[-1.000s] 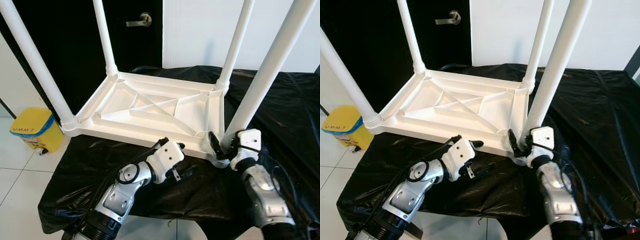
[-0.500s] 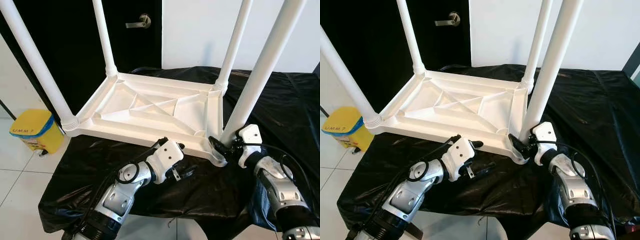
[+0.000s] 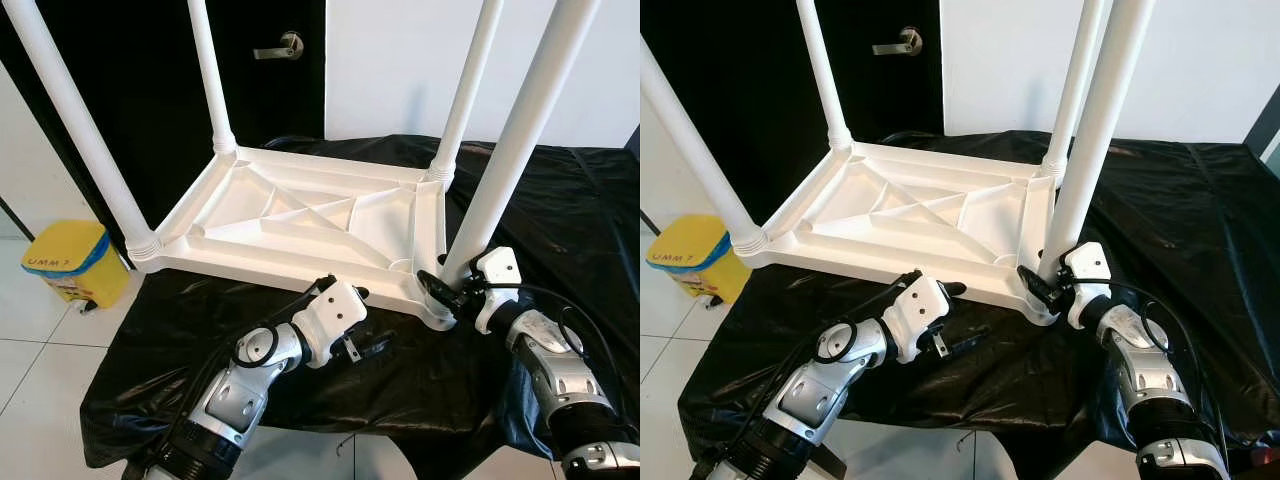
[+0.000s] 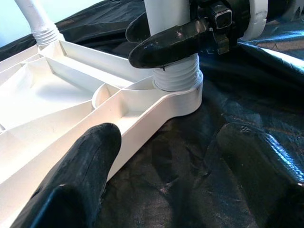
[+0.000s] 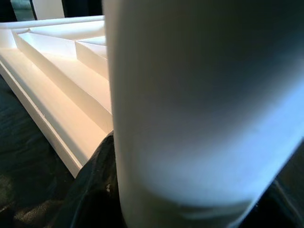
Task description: Building children table
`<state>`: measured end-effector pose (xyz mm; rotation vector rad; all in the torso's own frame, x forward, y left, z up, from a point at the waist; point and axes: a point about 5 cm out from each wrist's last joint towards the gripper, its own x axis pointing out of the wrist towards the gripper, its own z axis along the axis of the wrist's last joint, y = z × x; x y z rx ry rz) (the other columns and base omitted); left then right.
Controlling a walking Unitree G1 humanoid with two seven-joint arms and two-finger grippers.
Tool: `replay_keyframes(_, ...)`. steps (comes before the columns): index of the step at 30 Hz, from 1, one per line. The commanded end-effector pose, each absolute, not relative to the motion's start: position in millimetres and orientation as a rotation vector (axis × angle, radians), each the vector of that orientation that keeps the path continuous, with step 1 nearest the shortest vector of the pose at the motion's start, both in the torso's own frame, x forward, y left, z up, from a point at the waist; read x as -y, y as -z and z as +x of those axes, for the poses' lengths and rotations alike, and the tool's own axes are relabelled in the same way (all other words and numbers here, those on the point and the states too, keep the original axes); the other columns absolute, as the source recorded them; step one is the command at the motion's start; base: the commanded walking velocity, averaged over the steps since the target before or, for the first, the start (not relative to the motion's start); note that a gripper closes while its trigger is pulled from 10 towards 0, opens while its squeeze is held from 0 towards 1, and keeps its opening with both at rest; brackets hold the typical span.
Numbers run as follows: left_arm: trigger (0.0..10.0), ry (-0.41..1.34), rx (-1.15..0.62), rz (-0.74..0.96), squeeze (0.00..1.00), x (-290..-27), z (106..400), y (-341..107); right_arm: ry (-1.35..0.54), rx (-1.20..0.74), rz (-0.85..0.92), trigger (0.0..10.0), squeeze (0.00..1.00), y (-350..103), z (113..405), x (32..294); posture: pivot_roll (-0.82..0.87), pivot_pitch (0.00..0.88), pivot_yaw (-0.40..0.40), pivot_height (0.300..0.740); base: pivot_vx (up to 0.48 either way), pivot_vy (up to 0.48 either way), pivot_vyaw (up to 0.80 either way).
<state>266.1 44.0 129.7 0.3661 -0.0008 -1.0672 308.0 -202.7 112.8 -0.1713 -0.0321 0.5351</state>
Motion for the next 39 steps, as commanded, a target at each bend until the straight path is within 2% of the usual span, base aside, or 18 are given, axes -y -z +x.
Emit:
replay_keyframes(1,10.0,1.065,-0.003,0.369,0.00,-43.9,265.7,-130.2,-0.522,-0.031,-0.117,10.0,0.00,-97.0,303.6,199.8,-0.17,0.000,0.016,0.740,0.000,0.000,0.00)
replay_keyframes(4,10.0,1.071,-0.002,0.370,0.00,-43.6,265.0,-130.5,-0.456,-0.037,-0.053,10.0,0.00,-92.4,302.1,198.8,-0.17,0.000,0.019,0.740,0.000,0.000,0.00)
replay_keyframes(11,10.0,1.077,-0.004,0.369,0.00,-43.4,263.8,-130.3,-0.299,-0.092,-0.092,10.0,0.00,-83.4,303.3,201.5,-0.18,0.000,0.020,0.740,0.000,0.000,0.00)
replay_keyframes(13,10.0,1.078,-0.005,0.368,0.00,-43.5,263.6,-130.3,-0.234,-0.103,-0.082,10.0,0.00,-82.3,303.7,199.6,-0.18,0.000,0.019,0.740,0.000,0.000,0.00)
replay_keyframes(14,10.0,1.079,-0.006,0.367,0.00,-43.4,263.3,-130.2,-0.131,-0.114,-0.049,10.0,0.00,-81.3,303.8,195.6,-0.17,0.000,0.016,0.740,0.000,0.000,0.00)
replay_keyframes(16,10.0,1.079,-0.006,0.367,0.00,-43.4,263.3,-130.2,-0.131,-0.114,-0.049,10.0,0.00,-81.3,303.8,195.6,-0.17,0.000,0.016,0.740,0.000,0.000,0.00)
replay_keyframes(18,10.0,1.079,-0.006,0.365,0.00,-43.2,262.6,-130.0,0.067,-0.116,-0.015,10.0,0.00,-80.7,300.3,183.4,-0.17,0.000,0.010,0.740,0.000,0.000,0.00)
replay_keyframes(20,10.0,1.079,-0.006,0.365,0.00,-43.2,262.6,-130.0,0.067,-0.116,-0.015,10.0,0.00,-80.7,300.3,183.4,-0.17,0.000,0.010,0.740,0.000,0.000,0.00)
replay_keyframes(21,10.0,1.078,-0.006,0.364,0.00,-43.1,262.2,-129.9,0.156,-0.114,-0.003,10.0,0.00,-80.4,296.4,175.6,-0.16,0.000,0.007,0.740,0.000,0.000,0.00)
replay_keyframes(23,10.0,1.077,-0.005,0.363,0.00,-43.2,262.2,-130.2,0.207,-0.118,0.029,10.0,0.00,-79.4,292.5,165.8,-0.16,0.000,0.004,0.740,0.000,0.000,0.00)
replay_keyframes(27,10.0,1.072,-0.004,0.362,0.00,-43.1,262.3,-130.3,0.185,-0.107,0.094,10.0,0.00,-80.9,290.4,148.8,-0.17,0.000,0.002,0.740,0.000,0.000,0.00)
replay_keyframes(35,10.0,1.071,-0.002,0.364,0.00,-42.2,263.0,-130.8,0.143,-0.051,0.096,10.0,0.00,-90.3,292.8,147.8,-0.17,0.000,0.000,0.740,0.000,0.000,0.00)
replay_keyframes(36,10.0,1.069,0.000,0.365,0.00,-42.3,263.5,-131.4,0.133,-0.032,0.089,10.0,1.00,-94.1,292.7,148.0,-0.16,0.000,0.000,0.740,0.000,0.000,0.00)
replay_keyframes(39,10.0,1.066,0.001,0.366,0.00,-42.4,263.9,-131.8,0.117,-0.012,0.083,10.0,1.00,-97.8,292.5,149.0,-0.16,0.000,0.000,0.740,0.000,0.000,0.00)
